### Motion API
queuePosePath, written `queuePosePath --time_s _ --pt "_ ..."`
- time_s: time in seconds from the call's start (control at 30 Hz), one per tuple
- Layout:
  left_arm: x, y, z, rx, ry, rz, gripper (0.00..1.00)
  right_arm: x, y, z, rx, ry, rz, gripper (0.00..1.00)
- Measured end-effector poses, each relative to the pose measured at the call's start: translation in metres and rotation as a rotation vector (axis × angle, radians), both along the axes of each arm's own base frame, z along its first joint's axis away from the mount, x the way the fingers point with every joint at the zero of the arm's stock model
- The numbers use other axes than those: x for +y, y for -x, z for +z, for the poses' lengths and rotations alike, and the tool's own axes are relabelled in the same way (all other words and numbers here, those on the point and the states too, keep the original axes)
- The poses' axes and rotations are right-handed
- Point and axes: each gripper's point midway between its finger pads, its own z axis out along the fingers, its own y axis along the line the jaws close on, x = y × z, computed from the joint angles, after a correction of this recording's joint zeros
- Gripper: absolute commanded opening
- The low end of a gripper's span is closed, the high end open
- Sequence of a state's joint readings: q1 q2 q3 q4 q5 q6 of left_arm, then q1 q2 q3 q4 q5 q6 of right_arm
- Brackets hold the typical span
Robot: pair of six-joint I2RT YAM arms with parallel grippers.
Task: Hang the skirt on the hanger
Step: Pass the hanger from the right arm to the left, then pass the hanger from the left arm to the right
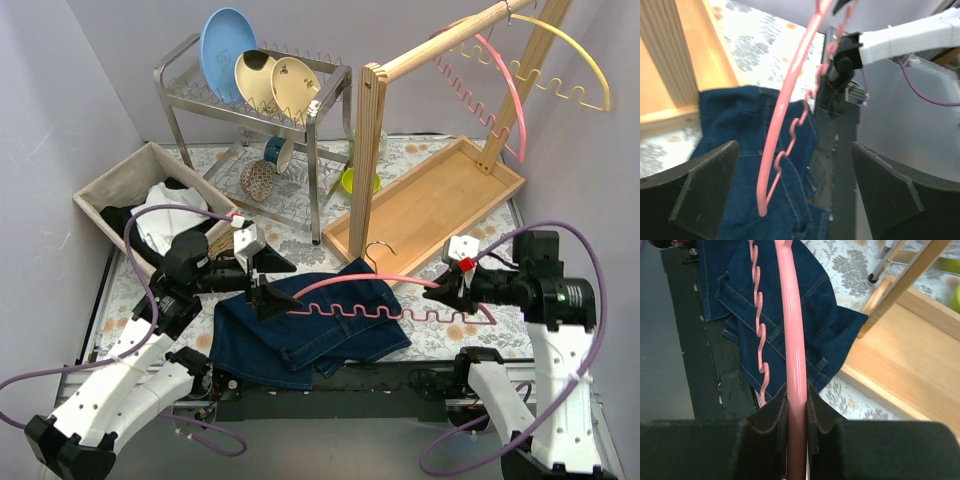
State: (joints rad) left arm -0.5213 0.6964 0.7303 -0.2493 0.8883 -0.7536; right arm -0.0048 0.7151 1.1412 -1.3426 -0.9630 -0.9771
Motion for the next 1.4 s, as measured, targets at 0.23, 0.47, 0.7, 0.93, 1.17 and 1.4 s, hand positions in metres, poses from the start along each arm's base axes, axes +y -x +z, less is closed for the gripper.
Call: queuePosePath --time_s 0.23,0.47,0.7,0.93,1.17,1.4 --pt "-0.018 0.002 -0.029 0.169 -0.036 -0.076 0.84 0.013 -0.017 -0.022 0.092 -0.047 0.131 0.01" --pt "-0.044 0.012 -0.06 0.282 -0.109 -0.164 0.31 0.022 -0.024 -0.026 0.087 -0.086 0.203 0.01" --pt "-0.05 0.021 -0.072 0.293 -0.15 -0.209 0.0 0.023 -0.027 -0.046 0.124 -0.092 0.215 0.07" --pt "-0.044 0.023 -0.069 0.188 -0.176 -0.145 0.0 0.03 -0.025 -0.06 0.185 -0.104 0.256 0.43" --pt "-0.05 0.03 -0.084 0.132 -0.284 -0.136 0.0 0.053 -0.017 -0.067 0.321 -0.1 0.393 0.56" --pt "-0.05 0.025 -0.097 0.134 -0.344 -0.114 0.0 0.073 -0.008 -0.058 0.372 -0.116 0.498 0.56"
